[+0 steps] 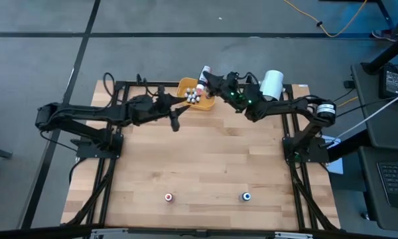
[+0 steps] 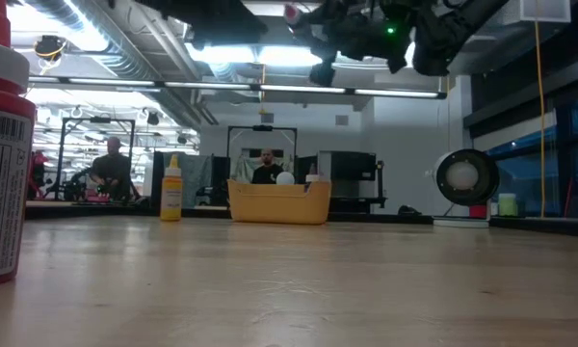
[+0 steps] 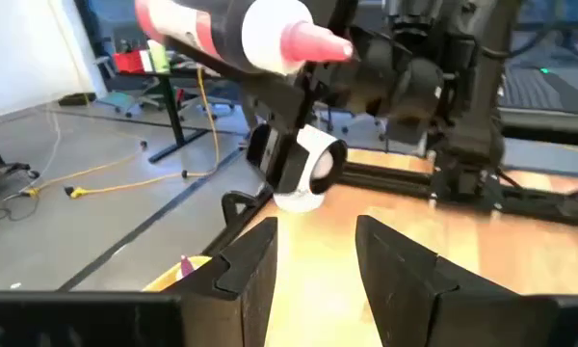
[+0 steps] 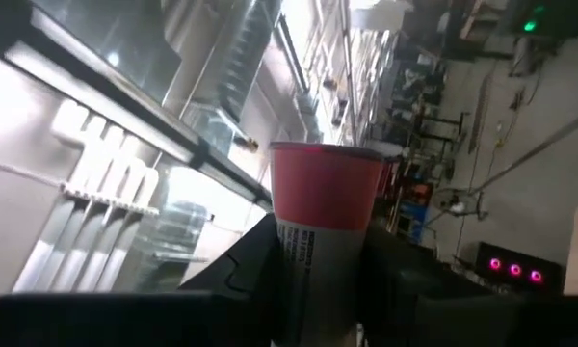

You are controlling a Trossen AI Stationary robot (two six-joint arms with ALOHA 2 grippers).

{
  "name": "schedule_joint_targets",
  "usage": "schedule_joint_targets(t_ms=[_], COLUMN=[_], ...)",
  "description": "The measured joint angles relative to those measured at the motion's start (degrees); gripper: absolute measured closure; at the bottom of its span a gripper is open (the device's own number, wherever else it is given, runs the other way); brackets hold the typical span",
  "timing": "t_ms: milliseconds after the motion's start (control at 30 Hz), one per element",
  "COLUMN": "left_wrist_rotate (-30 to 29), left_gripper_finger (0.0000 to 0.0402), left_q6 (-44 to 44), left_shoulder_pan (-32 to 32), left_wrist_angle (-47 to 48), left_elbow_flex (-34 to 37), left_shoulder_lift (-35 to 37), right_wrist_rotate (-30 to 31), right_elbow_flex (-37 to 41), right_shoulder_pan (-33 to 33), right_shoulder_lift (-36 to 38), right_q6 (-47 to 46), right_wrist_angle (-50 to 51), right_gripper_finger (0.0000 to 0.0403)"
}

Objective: Pick & Place food coloring
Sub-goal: Put the large pink food coloring bottle into the bin

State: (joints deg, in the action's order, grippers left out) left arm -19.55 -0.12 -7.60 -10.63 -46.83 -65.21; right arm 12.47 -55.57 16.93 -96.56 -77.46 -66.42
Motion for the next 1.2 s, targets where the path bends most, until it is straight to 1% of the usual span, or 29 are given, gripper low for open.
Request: schedule_joint_targets(t_ms=[133,333,433,533,633,733,800,933,1067,1200], left_wrist_rotate=[-0.2,-0.6,-3.1,-4.5,-4.8,-5.8,-8.1,-14.2,-19.6,-23.4], left_gripper_finger=[0.0263,0.0263,0.026,0.0247,0.022,0.018,0.015,0.0096,0.0059,0.0039], left_q6=[-0.6,2.9,4.3,7.1,10.7,13.5,15.3,21.5,26.7,34.2], left_shoulder_pan=[0.0,0.0,0.0,0.0,0.0,0.0,0.0,0.1,0.8,2.6], left_wrist_angle=[-2.6,-2.8,-2.8,-2.8,-2.5,-2.6,-2.6,-3.4,-8.9,-18.9], left_elbow_flex=[0.0,0.0,0.0,0.0,-1.2,-2.6,-3.2,-3.8,-4.0,-4.1], left_shoulder_lift=[-1.7,-1.9,-1.9,-1.9,-1.9,-2.1,-2.8,-5.2,-8.1,-10.9], right_wrist_rotate=[-3.6,-3.9,-4.1,-4.1,-4.1,-4.0,-3.9,-3.2,-3.1,-3.1], right_elbow_flex=[-2.2,-2.3,-2.3,-2.3,-2.3,-2.3,-2.3,-2.3,-3.4,-4.1], right_shoulder_pan=[0.5,0.7,0.8,0.9,0.9,0.9,0.9,0.9,0.9,0.9], right_shoulder_lift=[-1.9,-2.4,-2.4,-2.4,-2.4,-2.4,-2.4,-2.4,-2.4,-2.4], right_q6=[0.3,0.1,0.1,0.1,-0.1,-0.3,-0.3,-0.3,-0.3,-0.1], right_wrist_angle=[0.4,1.5,1.5,1.5,1.5,1.5,1.5,1.5,1.7,2.3], right_gripper_finger=[0.029,0.0291,0.0289,0.0291,0.0293,0.0291,0.029,0.0293,0.029,0.0293])
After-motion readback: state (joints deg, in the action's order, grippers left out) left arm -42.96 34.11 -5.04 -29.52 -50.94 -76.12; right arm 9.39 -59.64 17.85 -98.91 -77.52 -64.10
